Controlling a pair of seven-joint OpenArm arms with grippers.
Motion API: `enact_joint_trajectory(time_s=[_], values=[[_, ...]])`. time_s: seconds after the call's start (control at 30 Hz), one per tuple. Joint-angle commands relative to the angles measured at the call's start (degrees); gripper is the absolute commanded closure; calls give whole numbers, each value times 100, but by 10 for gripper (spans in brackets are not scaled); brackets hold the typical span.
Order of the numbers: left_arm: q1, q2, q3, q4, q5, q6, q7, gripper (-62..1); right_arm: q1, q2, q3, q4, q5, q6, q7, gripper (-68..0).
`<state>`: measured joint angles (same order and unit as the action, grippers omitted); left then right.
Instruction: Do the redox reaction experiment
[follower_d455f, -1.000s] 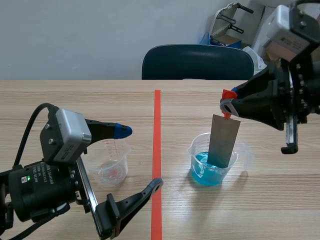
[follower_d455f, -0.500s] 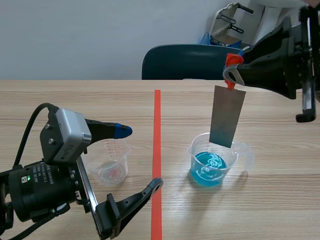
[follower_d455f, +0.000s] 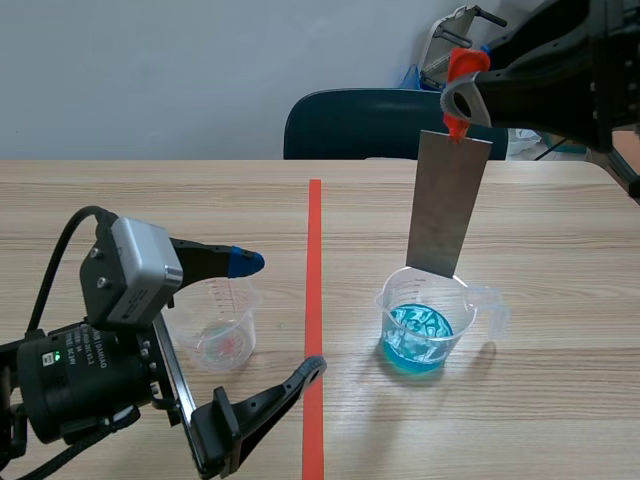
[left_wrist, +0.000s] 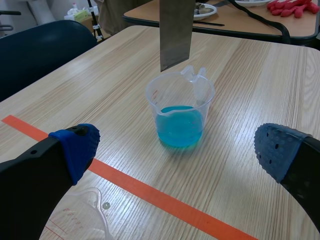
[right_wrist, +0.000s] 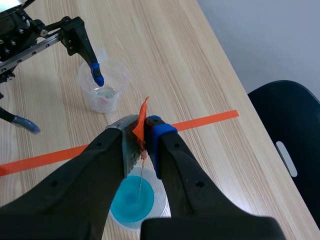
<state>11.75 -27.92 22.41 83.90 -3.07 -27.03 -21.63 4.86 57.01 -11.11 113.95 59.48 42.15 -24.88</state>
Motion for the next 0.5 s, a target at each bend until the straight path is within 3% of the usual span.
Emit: enact_joint_trajectory(time_s=[0.0, 0.23, 0.47], values=[[0, 42, -4, 81, -57, -13, -81, -623, 70, 92, 116, 76, 136, 57, -11, -6], [0, 42, -4, 81, -57, -13, -81, -623, 70, 92, 219, 286, 411, 57, -409, -6], [0, 42, -4, 81, -57, -13, -81, -623, 70, 92, 223, 400, 424, 57, -439, -6]])
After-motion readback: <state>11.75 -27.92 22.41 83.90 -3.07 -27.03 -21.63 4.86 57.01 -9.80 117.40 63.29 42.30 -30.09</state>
